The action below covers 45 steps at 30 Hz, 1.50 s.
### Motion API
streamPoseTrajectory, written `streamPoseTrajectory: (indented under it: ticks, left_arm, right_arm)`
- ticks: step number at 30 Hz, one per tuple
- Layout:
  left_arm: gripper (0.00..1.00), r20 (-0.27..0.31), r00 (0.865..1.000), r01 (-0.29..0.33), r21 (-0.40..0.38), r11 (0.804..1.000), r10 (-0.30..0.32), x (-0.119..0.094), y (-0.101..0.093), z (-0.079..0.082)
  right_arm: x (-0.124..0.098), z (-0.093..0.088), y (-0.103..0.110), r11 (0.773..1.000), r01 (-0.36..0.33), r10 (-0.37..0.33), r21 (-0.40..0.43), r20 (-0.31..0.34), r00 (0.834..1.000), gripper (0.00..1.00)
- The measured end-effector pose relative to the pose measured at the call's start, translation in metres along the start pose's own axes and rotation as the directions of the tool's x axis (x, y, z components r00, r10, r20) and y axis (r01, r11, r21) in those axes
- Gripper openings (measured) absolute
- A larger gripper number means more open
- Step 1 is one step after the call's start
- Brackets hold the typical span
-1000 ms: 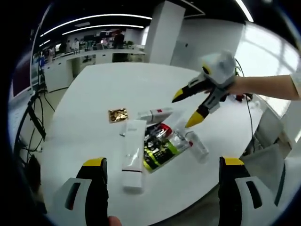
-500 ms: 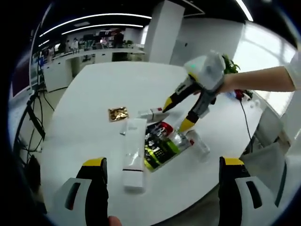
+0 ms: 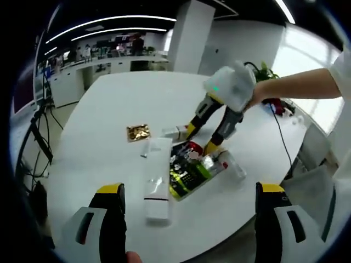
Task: Arrange the skincare products in the storage area until every visible bottle or jar stands upright without overlapping.
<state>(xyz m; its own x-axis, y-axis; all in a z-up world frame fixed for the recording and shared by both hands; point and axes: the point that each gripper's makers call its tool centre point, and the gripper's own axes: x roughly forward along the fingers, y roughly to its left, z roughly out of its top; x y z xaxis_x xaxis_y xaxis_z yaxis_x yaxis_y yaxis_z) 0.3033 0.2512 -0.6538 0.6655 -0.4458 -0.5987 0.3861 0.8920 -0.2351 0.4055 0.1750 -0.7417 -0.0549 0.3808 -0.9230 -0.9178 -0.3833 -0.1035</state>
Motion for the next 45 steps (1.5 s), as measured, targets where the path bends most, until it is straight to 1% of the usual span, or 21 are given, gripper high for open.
streamPoseTrajectory:
  ticks: [1, 2, 5, 8, 10, 14, 20, 27, 32, 34, 39, 43, 45]
  left_arm:
    - [0.97, 0.001, 1.000, 0.001, -0.003, 1.000, -0.001, 0.000, 0.000, 0.000]
    - [0.97, 0.002, 1.000, 0.001, -0.004, 1.000, -0.001, 0.000, 0.000, 0.000]
    - [0.97, -0.001, 1.000, -0.002, -0.003, 1.000, 0.002, 0.000, 0.001, -0.001]
    - [0.97, -0.001, 1.000, -0.002, -0.007, 1.000, 0.002, 0.000, 0.001, -0.001]
    - [0.97, -0.002, 1.000, -0.004, -0.006, 1.000, 0.004, 0.000, 0.001, -0.002]
    - [0.97, 0.001, 1.000, -0.001, -0.016, 1.000, 0.001, 0.000, 0.001, -0.002]
    - [0.97, 0.004, 1.000, -0.002, -0.010, 1.000, 0.002, -0.001, 0.000, -0.001]
    - [0.97, 0.006, 1.000, 0.013, 0.002, 1.000, -0.013, -0.001, -0.008, 0.001]
    - [0.97, 0.012, 1.000, 0.015, 0.016, 1.000, -0.015, -0.004, -0.011, 0.004]
    - [0.97, 0.015, 1.000, 0.013, 0.018, 1.000, -0.013, -0.007, -0.012, 0.004]
    - [0.97, 0.012, 1.000, 0.017, 0.009, 1.000, -0.017, -0.009, -0.014, -0.001]
    - [0.97, 0.022, 0.999, 0.024, 0.014, 1.000, -0.024, -0.010, -0.018, 0.002]
    - [0.97, 0.029, 0.999, 0.026, 0.022, 0.999, -0.027, -0.010, -0.020, 0.006]
  right_arm:
    - [0.001, 0.001, 0.002, 1.000, -0.011, 0.011, -0.015, -0.006, 1.000, 0.30]
    - [0.002, 0.001, 0.001, 1.000, -0.002, 0.001, -0.027, -0.012, 1.000, 0.30]
    - [0.004, 0.001, 0.002, 0.998, -0.016, 0.015, -0.054, -0.026, 1.000, 0.30]
    - [0.006, 0.000, 0.003, 0.994, -0.034, 0.030, -0.101, -0.040, 0.999, 0.29]
    - [0.007, 0.000, 0.003, 0.993, -0.039, 0.034, -0.112, -0.044, 0.998, 0.29]
    - [0.007, 0.000, 0.003, 0.993, -0.048, 0.044, -0.110, -0.042, 0.998, 0.29]
    - [0.008, 0.000, 0.003, 0.993, -0.042, 0.038, -0.112, -0.036, 0.999, 0.29]
    - [0.008, 0.000, 0.003, 0.993, -0.043, 0.036, -0.109, -0.062, 0.997, 0.28]
    - [0.006, -0.001, 0.005, 0.991, -0.052, 0.044, -0.126, -0.071, 0.997, 0.28]
    - [0.003, -0.003, 0.006, 0.990, -0.049, 0.039, -0.132, -0.077, 0.996, 0.28]
    - [-0.014, -0.002, 0.002, 0.993, -0.012, 0.007, -0.114, -0.043, 0.999, 0.28]
    - [-0.030, 0.000, -0.004, 0.998, 0.034, -0.034, -0.061, 0.009, 0.999, 0.28]
    - [-0.040, 0.000, -0.005, 0.999, 0.048, -0.048, -0.011, 0.042, 0.998, 0.28]
